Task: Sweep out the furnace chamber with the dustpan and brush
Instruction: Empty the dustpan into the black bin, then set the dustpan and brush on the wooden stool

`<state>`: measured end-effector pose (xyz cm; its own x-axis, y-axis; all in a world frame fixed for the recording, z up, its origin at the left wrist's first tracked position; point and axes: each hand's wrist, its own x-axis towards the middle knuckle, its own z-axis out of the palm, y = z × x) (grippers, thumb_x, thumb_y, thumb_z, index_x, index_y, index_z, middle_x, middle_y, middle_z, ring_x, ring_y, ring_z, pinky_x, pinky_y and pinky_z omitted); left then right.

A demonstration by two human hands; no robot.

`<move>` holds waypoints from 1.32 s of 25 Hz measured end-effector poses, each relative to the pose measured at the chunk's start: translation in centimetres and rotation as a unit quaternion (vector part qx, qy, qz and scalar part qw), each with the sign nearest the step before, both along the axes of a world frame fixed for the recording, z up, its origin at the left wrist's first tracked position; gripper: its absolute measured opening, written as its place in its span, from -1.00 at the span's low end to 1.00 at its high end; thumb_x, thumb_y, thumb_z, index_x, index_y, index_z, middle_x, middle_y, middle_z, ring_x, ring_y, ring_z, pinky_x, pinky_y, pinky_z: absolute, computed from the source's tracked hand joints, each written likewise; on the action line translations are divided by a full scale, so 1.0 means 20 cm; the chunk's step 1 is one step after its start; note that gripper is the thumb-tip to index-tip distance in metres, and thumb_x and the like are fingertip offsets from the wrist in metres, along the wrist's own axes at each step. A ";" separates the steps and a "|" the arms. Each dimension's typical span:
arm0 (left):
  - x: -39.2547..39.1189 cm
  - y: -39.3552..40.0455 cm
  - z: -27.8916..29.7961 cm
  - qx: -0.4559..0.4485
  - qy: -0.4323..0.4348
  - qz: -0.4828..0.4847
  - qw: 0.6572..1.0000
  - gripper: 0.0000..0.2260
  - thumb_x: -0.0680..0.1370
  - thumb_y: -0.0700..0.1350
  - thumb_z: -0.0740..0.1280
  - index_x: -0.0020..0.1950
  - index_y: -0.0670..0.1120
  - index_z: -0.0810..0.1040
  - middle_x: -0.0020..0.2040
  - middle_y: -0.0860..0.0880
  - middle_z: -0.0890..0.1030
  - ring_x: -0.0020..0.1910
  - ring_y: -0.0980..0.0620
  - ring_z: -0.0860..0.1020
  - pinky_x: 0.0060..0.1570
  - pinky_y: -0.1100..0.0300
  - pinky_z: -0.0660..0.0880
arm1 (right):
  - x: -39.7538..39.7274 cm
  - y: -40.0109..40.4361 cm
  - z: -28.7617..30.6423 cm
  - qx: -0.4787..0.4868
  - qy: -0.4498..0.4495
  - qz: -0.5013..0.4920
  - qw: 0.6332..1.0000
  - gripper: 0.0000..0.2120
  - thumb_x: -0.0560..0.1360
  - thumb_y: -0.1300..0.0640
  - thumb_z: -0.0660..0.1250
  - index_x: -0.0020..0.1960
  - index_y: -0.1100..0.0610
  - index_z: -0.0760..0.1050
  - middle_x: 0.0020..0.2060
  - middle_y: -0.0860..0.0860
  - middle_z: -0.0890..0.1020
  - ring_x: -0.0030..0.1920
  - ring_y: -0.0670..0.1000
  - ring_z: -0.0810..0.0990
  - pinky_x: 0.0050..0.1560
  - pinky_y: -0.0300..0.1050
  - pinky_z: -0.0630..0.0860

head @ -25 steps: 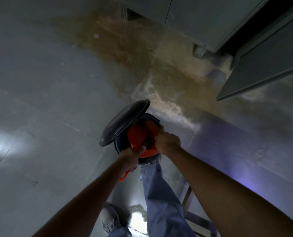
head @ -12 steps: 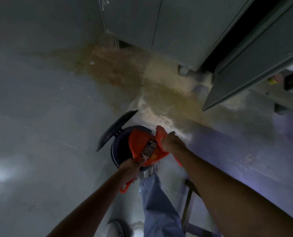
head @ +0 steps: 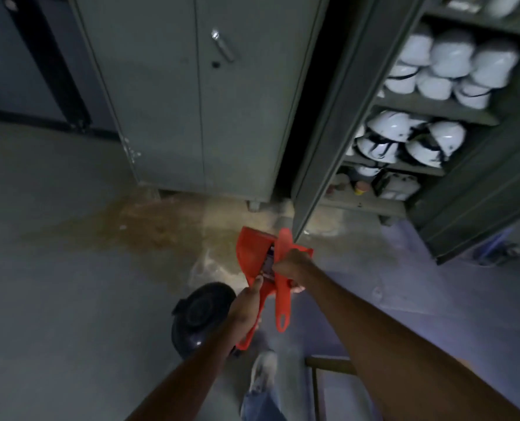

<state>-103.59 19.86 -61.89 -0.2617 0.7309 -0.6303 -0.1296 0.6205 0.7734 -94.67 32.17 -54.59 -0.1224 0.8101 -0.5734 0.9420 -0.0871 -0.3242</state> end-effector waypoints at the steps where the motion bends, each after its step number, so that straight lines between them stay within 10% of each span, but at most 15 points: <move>1: 0.04 0.03 0.12 0.017 0.003 -0.008 1.000 -0.43 0.64 0.34 0.09 -0.21 -0.08 0.60 -0.41 -0.11 0.63 -0.50 -0.06 0.56 -0.44 0.19 0.44 | 0.02 -0.03 0.12 0.010 0.015 -0.009 1.000 -0.56 0.46 -0.04 0.37 0.19 0.25 0.62 0.06 0.23 0.71 0.06 0.22 0.73 0.04 0.04 0.68; 5: 0.19 0.13 0.48 0.092 -0.014 -0.023 0.995 -0.39 0.67 0.30 0.02 0.04 -0.12 0.69 0.00 -0.22 0.74 0.00 -0.21 0.68 0.06 -0.02 0.56 | 0.13 -0.09 0.52 0.042 0.076 -0.078 0.993 -0.65 0.38 -0.09 0.50 -0.25 0.19 0.51 -0.47 0.12 0.65 -0.48 0.12 0.71 -0.43 -0.05 0.68; 10: 0.41 0.17 0.70 0.136 -0.009 -0.081 0.987 -0.48 0.71 0.19 0.05 -0.22 -0.06 0.60 -0.39 -0.01 0.65 -0.29 -0.08 0.55 -0.11 0.04 0.44 | 0.38 -0.14 0.75 0.038 0.124 -0.156 0.979 -0.70 0.46 0.04 0.45 -0.24 0.28 0.54 -0.64 0.12 0.57 -0.64 0.10 0.60 -0.65 -0.16 0.51; 14: 0.65 0.11 0.69 0.134 0.051 -0.149 0.978 -0.53 0.71 0.10 0.16 -0.32 -0.06 0.54 -0.52 0.01 0.55 -0.45 -0.01 0.50 -0.22 0.06 0.42 | 0.70 -0.23 0.68 0.073 0.164 -0.224 0.958 -0.72 0.54 0.03 0.41 -0.01 0.28 0.60 -0.22 0.21 0.73 -0.22 0.19 0.77 -0.18 0.08 0.72; 20: 1.23 -0.08 0.50 0.143 0.068 -0.229 0.961 -0.67 0.62 0.10 0.37 -0.24 -0.08 0.55 -0.56 0.01 0.50 -0.63 0.11 0.48 -0.55 0.29 0.39 | 1.39 -0.48 0.34 -0.009 0.230 -0.416 0.880 -0.76 0.52 0.12 0.46 -0.16 0.29 0.56 -0.25 0.21 0.71 -0.22 0.24 0.77 -0.21 0.29 0.69; 25: 1.71 -0.30 0.15 0.092 0.005 -0.325 0.941 -0.65 0.59 0.16 0.34 -0.25 -0.06 0.51 -0.44 -0.05 0.41 -0.52 0.03 0.40 -0.41 0.18 0.33 | 1.93 -0.74 -0.02 -0.061 0.227 -0.509 0.828 -0.72 0.62 0.13 0.32 0.19 0.33 0.53 -0.05 0.27 0.73 -0.36 0.19 0.69 -0.23 0.10 0.71; 33: 2.17 -0.50 -0.39 -0.037 -0.052 -0.371 0.926 -0.69 0.68 0.03 0.29 -0.21 -0.08 0.45 -0.43 -0.04 0.40 -0.53 0.04 0.39 -0.47 0.24 0.31 | 2.42 -1.07 -0.56 -0.051 0.235 -0.580 0.779 -0.80 0.48 0.13 0.54 -0.06 0.20 0.55 -0.17 0.17 0.71 -0.22 0.13 0.69 -0.02 0.18 0.71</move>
